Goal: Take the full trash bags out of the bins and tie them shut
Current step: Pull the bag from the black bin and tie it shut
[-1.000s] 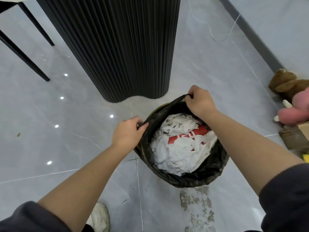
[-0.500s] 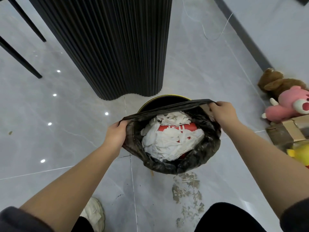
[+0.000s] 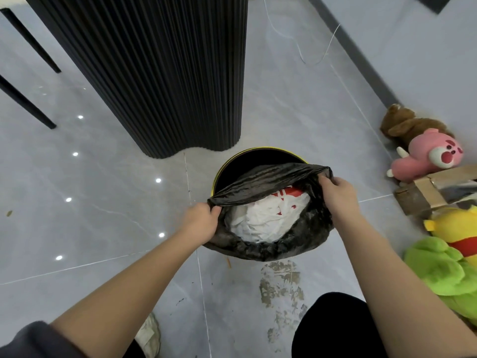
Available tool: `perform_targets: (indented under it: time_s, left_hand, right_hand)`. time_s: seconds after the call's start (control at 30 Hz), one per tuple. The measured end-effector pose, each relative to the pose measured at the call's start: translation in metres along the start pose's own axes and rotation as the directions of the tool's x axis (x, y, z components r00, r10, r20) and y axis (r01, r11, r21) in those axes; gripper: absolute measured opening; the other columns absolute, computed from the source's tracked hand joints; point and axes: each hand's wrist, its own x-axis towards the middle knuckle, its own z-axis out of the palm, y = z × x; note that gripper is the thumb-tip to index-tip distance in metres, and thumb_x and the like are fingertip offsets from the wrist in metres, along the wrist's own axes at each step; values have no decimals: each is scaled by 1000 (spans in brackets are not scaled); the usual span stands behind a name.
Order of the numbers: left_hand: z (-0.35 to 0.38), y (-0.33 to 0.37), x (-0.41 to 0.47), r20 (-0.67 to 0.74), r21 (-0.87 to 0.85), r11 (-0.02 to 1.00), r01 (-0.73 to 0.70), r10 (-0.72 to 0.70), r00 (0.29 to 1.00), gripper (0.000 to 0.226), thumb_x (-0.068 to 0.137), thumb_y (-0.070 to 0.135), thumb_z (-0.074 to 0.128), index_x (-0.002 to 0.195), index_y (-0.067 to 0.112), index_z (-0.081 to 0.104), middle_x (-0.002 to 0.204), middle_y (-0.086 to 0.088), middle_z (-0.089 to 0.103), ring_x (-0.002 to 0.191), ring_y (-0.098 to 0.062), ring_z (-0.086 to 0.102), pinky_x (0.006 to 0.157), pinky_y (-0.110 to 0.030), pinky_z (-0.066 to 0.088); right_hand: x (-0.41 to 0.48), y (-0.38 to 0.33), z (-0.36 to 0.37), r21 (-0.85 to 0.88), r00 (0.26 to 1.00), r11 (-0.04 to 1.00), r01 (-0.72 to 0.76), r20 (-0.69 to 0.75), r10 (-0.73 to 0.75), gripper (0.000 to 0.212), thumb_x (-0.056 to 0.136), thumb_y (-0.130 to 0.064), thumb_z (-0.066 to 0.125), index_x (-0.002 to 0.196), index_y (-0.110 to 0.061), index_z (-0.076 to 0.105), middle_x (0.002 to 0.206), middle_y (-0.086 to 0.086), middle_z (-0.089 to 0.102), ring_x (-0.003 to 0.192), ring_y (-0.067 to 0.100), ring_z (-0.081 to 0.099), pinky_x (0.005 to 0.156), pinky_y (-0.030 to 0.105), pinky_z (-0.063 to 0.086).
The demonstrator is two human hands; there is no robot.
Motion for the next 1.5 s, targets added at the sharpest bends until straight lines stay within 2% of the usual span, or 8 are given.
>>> perform_targets:
  time_s: [0.13, 0.33, 0.57, 0.7, 0.97, 1.17, 1.27, 1.5]
  left_hand:
    - [9, 18, -4, 195, -190, 969, 160, -123, 973, 52, 101, 41, 30, 122, 0, 53, 116, -19, 59, 103, -36, 57, 70, -34, 47]
    - [-11, 15, -16, 480, -211, 954, 215, -90, 873, 35, 86, 53, 58, 101, 21, 59, 88, -3, 66, 75, -20, 61, 59, -28, 49]
    - [-27, 38, -8, 320, -617, 782, 83, 153, 935, 21, 94, 16, 56, 113, 9, 58, 106, -11, 69, 90, -22, 68, 77, -35, 59]
    - [-37, 55, 0, 183, -573, 816, -74, 216, 959, 12, 93, 9, 55, 104, 7, 60, 95, -13, 64, 81, -21, 63, 80, -38, 55]
    - [-62, 84, 18, 217, -442, 873, -205, 326, 920, 3, 88, 7, 62, 89, 7, 65, 77, -8, 65, 65, -16, 63, 54, -22, 56]
    - [-69, 95, 31, 205, -347, 886, -307, 391, 897, 4, 87, 16, 65, 87, 14, 69, 77, -1, 66, 64, -10, 58, 54, -22, 45]
    - [-70, 89, 38, 165, -294, 890, -348, 407, 898, 7, 86, 22, 67, 89, 18, 71, 75, 5, 63, 65, -6, 51, 57, -20, 39]
    - [-51, 57, 52, 24, -244, 932, -269, 283, 959, 15, 87, 26, 64, 93, 13, 67, 78, 6, 60, 65, -4, 52, 51, -16, 37]
  right_hand:
    - [-2, 7, -22, -44, 991, 997, 66, -112, -71, 29, 88, -30, 52, 90, -4, 64, 80, 9, 61, 74, 25, 56, 67, 36, 44]
    - [-8, 5, -45, -178, 979, 978, 109, -152, -137, 32, 89, -21, 45, 85, 8, 59, 72, 13, 52, 69, 25, 47, 59, 34, 34]
    - [-47, -33, -16, 452, 963, 892, 6, 237, -126, 32, 90, -4, 45, 83, -22, 70, 82, 6, 72, 78, 22, 66, 74, 33, 54]
    - [-71, -46, 7, 309, 897, 948, 82, 391, -205, 23, 85, -11, 53, 73, -12, 72, 60, -2, 65, 54, 10, 57, 52, 16, 45]
    - [-81, -31, 56, -50, 788, 913, 405, 527, -320, 50, 58, -53, 82, 84, -17, 60, 76, -10, 62, 71, 5, 56, 61, 24, 43]
    - [-78, -33, 70, 299, 808, 920, 254, 456, -372, 45, 77, -18, 77, 112, -30, 51, 105, -10, 67, 94, -3, 62, 77, 9, 46]
    - [-79, -32, 69, 346, 770, 925, 155, 544, -333, 14, 90, -14, 62, 103, -16, 66, 102, 5, 72, 97, 14, 67, 87, 29, 52]
    - [-79, -41, 66, 364, 801, 880, -304, 598, 29, 34, 98, -28, 45, 126, -14, 57, 123, 7, 64, 113, 26, 59, 102, 41, 43]
